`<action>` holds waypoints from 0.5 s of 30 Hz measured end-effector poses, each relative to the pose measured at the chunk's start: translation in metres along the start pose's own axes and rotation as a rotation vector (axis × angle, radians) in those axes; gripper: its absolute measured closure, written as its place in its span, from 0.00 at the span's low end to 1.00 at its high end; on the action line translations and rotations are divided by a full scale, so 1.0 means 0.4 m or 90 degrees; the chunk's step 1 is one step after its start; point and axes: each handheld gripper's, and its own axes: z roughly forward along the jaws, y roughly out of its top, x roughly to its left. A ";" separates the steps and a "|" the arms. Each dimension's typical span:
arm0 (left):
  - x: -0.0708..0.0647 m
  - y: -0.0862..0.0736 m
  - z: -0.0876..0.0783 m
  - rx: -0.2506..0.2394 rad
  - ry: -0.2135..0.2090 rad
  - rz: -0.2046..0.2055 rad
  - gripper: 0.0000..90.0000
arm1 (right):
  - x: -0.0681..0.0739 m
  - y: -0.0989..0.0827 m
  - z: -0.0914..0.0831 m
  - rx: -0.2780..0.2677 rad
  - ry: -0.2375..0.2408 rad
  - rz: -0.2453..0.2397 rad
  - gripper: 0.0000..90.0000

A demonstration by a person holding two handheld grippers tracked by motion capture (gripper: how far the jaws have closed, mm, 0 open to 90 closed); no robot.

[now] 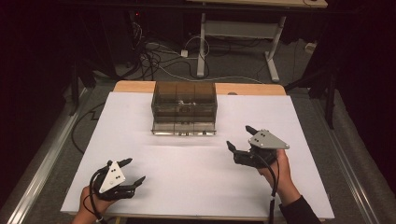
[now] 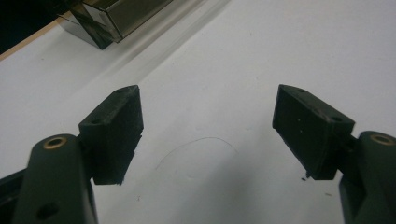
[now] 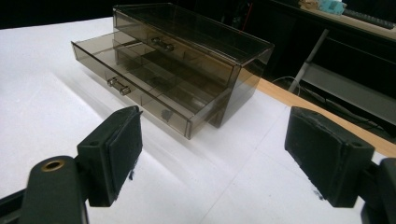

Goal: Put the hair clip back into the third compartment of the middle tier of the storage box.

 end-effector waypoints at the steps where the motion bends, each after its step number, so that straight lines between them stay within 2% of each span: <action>1: 0.000 0.000 0.000 -0.001 -0.001 -0.001 0.26 | 0.000 -0.002 -0.002 0.001 0.000 -0.002 0.22; 15: -0.002 0.000 0.000 -0.002 -0.001 0.003 0.26 | -0.003 -0.029 -0.043 -0.001 -0.016 -0.014 0.21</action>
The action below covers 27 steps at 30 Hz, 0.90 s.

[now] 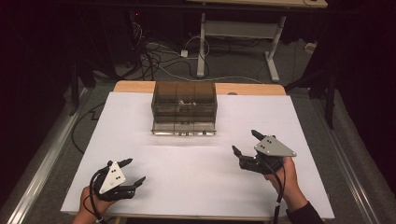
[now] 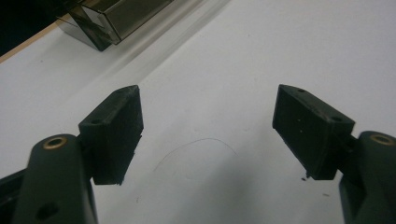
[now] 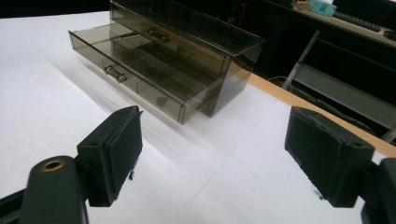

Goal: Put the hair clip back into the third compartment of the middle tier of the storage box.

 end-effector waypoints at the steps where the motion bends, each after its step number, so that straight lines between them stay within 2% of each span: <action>1: 0.000 0.001 0.000 0.000 0.001 -0.001 0.26 | 0.000 -0.003 -0.003 0.001 -0.001 -0.002 0.21; 8: -0.004 0.002 0.000 0.001 -0.002 0.004 0.26 | -0.002 -0.019 -0.030 0.000 -0.008 -0.002 0.22; 12: -0.003 0.002 0.000 -0.001 -0.003 0.002 0.26 | -0.005 -0.031 -0.037 0.011 -0.023 -0.018 0.22; 15: -0.002 0.001 0.001 0.000 -0.003 0.005 0.26 | -0.009 -0.037 -0.043 0.009 -0.019 -0.010 0.22; 27: -0.005 0.002 0.000 0.000 -0.005 0.008 0.26 | -0.002 -0.079 -0.061 0.025 -0.022 -0.023 0.22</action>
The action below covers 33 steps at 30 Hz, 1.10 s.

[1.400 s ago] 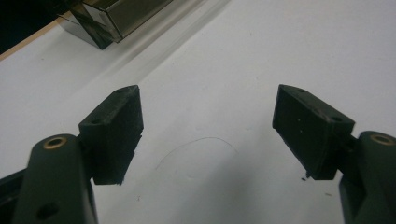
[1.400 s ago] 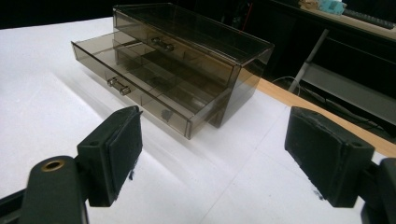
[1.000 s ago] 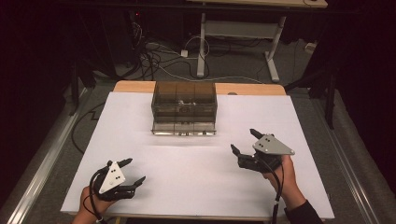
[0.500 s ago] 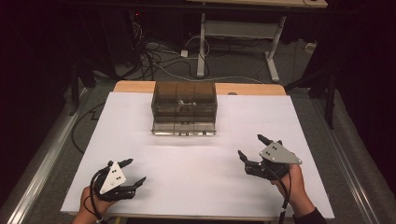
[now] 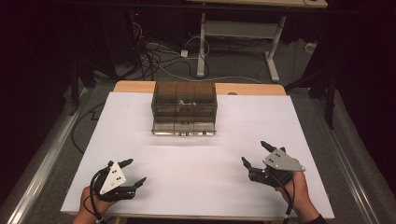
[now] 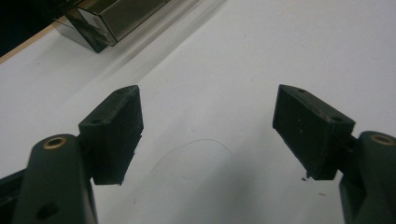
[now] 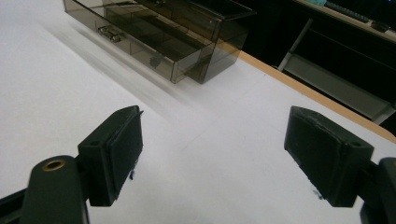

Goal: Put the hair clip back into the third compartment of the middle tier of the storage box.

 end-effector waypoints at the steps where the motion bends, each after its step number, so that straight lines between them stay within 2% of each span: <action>1: -0.001 0.000 0.001 0.001 -0.001 0.000 0.26 | 0.000 -0.003 -0.002 -0.002 -0.001 -0.001 0.22; 24: 0.000 0.002 0.002 -0.005 -0.006 -0.006 0.26 | -0.015 -0.088 -0.047 0.009 -0.023 0.007 0.23; 33: 0.004 0.002 0.004 -0.008 -0.007 -0.010 0.26 | -0.027 -0.137 -0.061 0.022 -0.033 0.024 0.23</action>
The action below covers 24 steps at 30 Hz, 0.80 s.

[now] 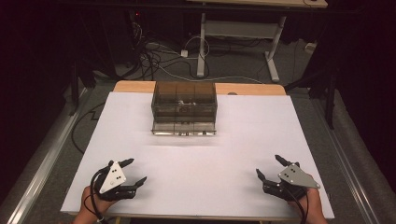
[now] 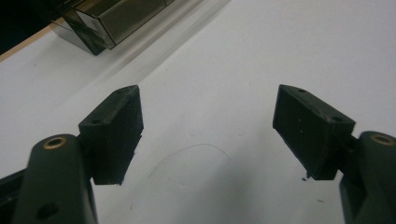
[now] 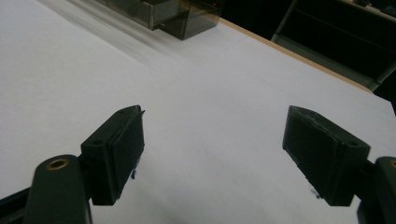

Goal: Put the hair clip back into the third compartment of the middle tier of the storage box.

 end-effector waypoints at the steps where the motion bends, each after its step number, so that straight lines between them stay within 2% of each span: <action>1: 0.000 0.000 0.001 0.002 0.001 0.000 0.26 | -0.001 -0.006 -0.002 0.001 0.000 0.002 0.23; 10: -0.001 0.003 0.000 0.002 0.004 0.003 0.26 | -0.007 -0.034 -0.008 0.012 -0.008 0.011 0.23; 24: -0.002 -0.001 -0.002 0.001 0.001 0.004 0.26 | 0.012 -0.022 -0.011 0.002 -0.003 -0.005 0.23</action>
